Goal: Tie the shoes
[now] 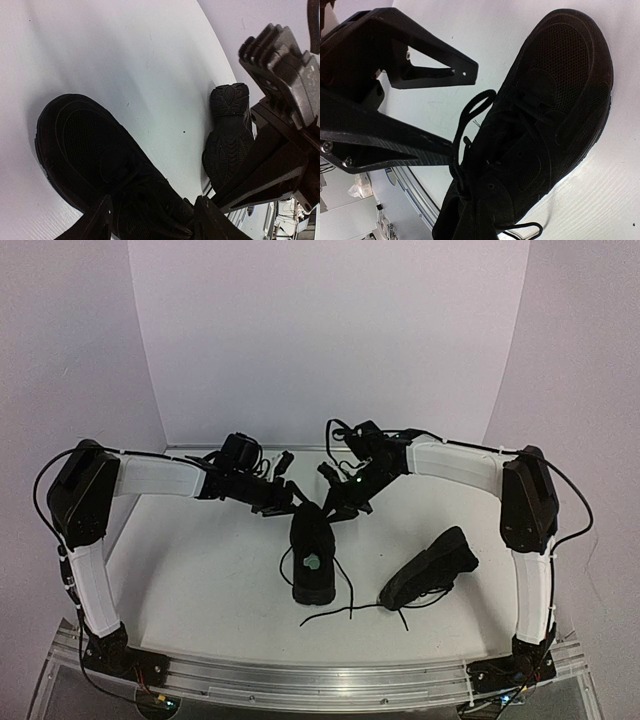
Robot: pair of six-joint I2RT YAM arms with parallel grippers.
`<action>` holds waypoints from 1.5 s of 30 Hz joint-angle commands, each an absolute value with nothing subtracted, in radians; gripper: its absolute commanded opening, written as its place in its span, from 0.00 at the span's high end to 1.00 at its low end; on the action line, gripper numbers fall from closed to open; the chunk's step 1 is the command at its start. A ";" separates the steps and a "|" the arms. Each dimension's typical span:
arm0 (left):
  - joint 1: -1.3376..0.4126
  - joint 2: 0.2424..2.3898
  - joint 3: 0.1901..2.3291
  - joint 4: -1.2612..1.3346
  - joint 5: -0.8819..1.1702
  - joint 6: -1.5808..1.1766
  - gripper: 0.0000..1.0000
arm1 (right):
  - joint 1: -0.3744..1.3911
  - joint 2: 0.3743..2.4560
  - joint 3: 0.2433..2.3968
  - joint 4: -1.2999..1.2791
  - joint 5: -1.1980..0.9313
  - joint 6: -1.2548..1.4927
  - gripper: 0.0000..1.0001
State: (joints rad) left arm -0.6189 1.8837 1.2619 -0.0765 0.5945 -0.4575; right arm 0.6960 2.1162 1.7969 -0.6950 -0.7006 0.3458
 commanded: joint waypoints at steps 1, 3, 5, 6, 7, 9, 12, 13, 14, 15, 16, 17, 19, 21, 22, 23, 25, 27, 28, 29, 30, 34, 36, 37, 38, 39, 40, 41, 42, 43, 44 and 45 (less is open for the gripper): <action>-0.627 1.921 1.316 -0.065 0.627 -0.481 0.44 | 0.696 2.054 1.800 -0.667 -0.710 0.351 1.00; -0.631 1.936 1.328 -0.076 0.638 -0.481 0.46 | 0.695 2.053 1.799 -0.666 -0.710 0.351 1.00; -0.633 1.946 1.342 -0.094 0.645 -0.482 0.48 | 0.696 2.052 1.798 -0.665 -0.710 0.350 1.00; -0.633 1.952 1.346 -0.104 0.646 -0.482 0.48 | 0.696 2.052 1.798 -0.664 -0.711 0.350 1.00; -0.633 1.954 1.348 -0.110 0.646 -0.482 0.48 | 0.696 2.051 1.797 -0.664 -0.711 0.349 1.00; -0.634 1.958 1.351 -0.120 0.646 -0.480 0.51 | 0.696 2.050 1.795 -0.663 -0.713 0.348 1.00; -0.635 1.955 1.352 -0.124 0.646 -0.478 0.63 | 0.695 2.047 1.789 -0.659 -0.712 0.348 1.00; -0.634 1.949 1.349 -0.123 0.643 -0.478 0.66 | 0.695 2.046 1.787 -0.659 -0.711 0.348 1.00; -0.634 1.942 1.344 -0.120 0.639 -0.479 0.70 | 0.695 2.045 1.784 -0.660 -0.709 0.348 1.00; -0.634 1.933 1.336 -0.116 0.632 -0.482 0.75 | 0.695 2.043 1.779 -0.660 -0.706 0.349 1.00; -0.634 1.924 1.329 -0.115 0.624 -0.483 0.79 | 0.695 2.041 1.774 -0.659 -0.702 0.350 1.00; -0.633 1.914 1.319 -0.115 0.617 -0.484 0.82 | 0.696 2.038 1.769 -0.659 -0.699 0.351 1.00; -0.633 1.890 1.299 -0.115 0.599 -0.485 0.88 | 0.696 2.029 1.758 -0.659 -0.693 0.351 1.00; -0.632 1.868 1.277 -0.117 0.581 -0.486 0.94 | 0.695 2.016 1.744 -0.658 -0.682 0.351 1.00; -0.632 1.857 1.264 -0.118 0.570 -0.486 0.97 | 0.695 2.010 1.737 -0.658 -0.678 0.352 1.00; -0.632 1.845 1.248 -0.118 0.557 -0.487 0.98 | 0.695 2.004 1.730 -0.656 -0.673 0.353 1.00; -0.631 1.825 1.221 -0.114 0.534 -0.490 1.00 | 0.694 1.993 1.718 -0.651 -0.664 0.358 1.00; -0.631 1.811 1.200 -0.113 0.514 -0.494 1.00 | 0.692 1.982 1.704 -0.641 -0.658 0.365 1.00; -0.631 1.805 1.193 -0.114 0.506 -0.496 1.00 | 0.691 1.978 1.698 -0.636 -0.655 0.370 1.00; -0.631 1.801 1.187 -0.116 0.499 -0.498 1.00 | 0.690 1.973 1.689 -0.630 -0.651 0.377 1.00; -0.630 1.796 1.181 -0.117 0.489 -0.498 1.00 | 0.689 1.968 1.683 -0.623 -0.647 0.383 1.00; -0.629 1.785 1.165 -0.122 0.452 -0.500 1.00 | 0.679 1.952 1.649 -0.597 -0.627 0.411 1.00; -0.626 1.781 1.162 -0.128 0.435 -0.502 1.00 | 0.677 1.947 1.636 -0.585 -0.622 0.426 1.00; -0.625 1.779 1.161 -0.130 0.429 -0.501 1.00 | 0.677 1.946 1.630 -0.579 -0.621 0.433 1.00; -0.623 1.776 1.161 -0.134 0.422 -0.500 1.00 | 0.677 1.943 1.622 -0.572 -0.621 0.443 1.00; -0.623 1.774 1.161 -0.137 0.416 -0.497 1.00 | 0.676 1.941 1.614 -0.560 -0.626 0.451 1.00; -0.623 1.771 1.161 -0.141 0.411 -0.493 1.00 | 0.676 1.939 1.607 -0.547 -0.634 0.458 1.00; -0.623 1.770 1.163 -0.140 0.418 -0.481 1.00 | 0.676 1.939 1.602 -0.533 -0.644 0.472 1.00; -0.623 1.767 1.166 -0.140 0.427 -0.467 0.99 | 0.678 1.940 1.600 -0.518 -0.659 0.478 1.00; -0.623 1.759 1.166 -0.133 0.435 -0.452 0.95 | 0.679 1.943 1.605 -0.509 -0.665 0.480 1.00; -0.624 1.745 1.162 -0.123 0.439 -0.432 0.90 | 0.681 1.946 1.611 -0.506 -0.672 0.479 1.00; -0.625 1.727 1.155 -0.111 0.440 -0.408 0.83 | 0.683 1.949 1.618 -0.505 -0.680 0.477 1.00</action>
State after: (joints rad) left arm -0.6301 1.8147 1.1658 -0.1322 0.4669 -0.4863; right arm 0.6884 1.9987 1.6085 -0.5600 -0.6573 0.4518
